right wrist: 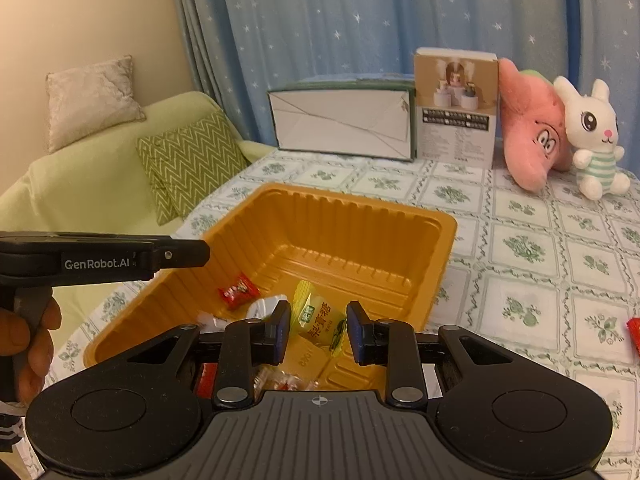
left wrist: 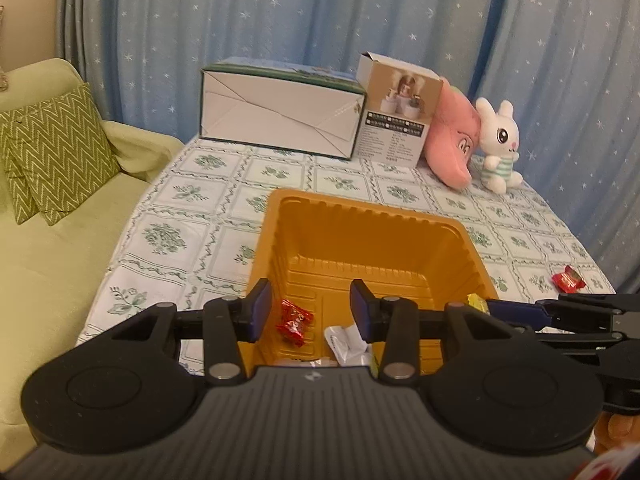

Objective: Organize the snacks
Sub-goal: 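Open both tools to drop the candies into the orange tray, then move both open tools back toward the last red candy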

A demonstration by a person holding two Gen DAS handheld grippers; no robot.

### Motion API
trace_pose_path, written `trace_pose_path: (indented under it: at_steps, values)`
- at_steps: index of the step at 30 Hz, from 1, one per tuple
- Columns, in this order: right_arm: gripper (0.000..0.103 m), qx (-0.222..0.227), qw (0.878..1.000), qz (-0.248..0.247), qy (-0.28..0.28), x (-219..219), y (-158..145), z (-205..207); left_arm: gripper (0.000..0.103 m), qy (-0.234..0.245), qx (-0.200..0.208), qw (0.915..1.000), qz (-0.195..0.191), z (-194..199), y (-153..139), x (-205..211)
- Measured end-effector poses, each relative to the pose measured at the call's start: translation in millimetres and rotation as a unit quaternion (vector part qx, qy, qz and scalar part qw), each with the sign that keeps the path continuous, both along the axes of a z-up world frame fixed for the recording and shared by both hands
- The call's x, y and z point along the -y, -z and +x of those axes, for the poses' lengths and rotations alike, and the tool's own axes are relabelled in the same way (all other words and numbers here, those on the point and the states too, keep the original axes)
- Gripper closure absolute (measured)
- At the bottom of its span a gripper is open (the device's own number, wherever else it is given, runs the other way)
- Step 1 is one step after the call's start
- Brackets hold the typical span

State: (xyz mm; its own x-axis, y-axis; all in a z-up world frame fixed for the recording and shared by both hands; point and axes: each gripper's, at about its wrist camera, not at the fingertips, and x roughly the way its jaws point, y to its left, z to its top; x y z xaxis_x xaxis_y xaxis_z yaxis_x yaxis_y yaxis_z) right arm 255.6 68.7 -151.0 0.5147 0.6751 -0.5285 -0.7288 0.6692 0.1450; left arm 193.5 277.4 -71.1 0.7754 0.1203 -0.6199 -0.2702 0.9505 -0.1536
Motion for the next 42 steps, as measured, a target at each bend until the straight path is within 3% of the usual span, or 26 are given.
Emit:
trace_pose_path:
  at_steps: [2,4,5,12,20,29,42]
  values:
    - [0.067,0.000,1.000,0.005,-0.011,-1,0,0,0.063,-0.001,0.001,1.0000,0.000,-1,-1,0]
    - [0.035,-0.003,1.000,0.005,-0.011,0,0,0,0.063,-0.001,0.000,1.0000,-0.002,-3,-1,0]
    - [0.032,-0.001,1.000,0.009,-0.008,2,0,-1,0.062,0.001,0.000,1.0000,-0.002,-4,-1,1]
    - [0.032,0.014,1.000,0.006,0.016,25,-7,-10,0.056,0.003,0.009,1.0000,0.004,-10,-7,9]
    - [0.032,0.008,0.996,0.010,0.088,77,-13,-29,0.046,0.013,0.026,0.9995,0.014,-23,-31,34]
    - [0.032,-0.008,0.986,0.030,0.163,146,-27,-72,0.027,0.045,0.036,0.9980,0.026,-53,-54,100]
    - [0.032,-0.041,0.965,0.030,0.256,228,-35,-131,0.016,0.088,0.029,0.9957,0.000,-98,-62,184]
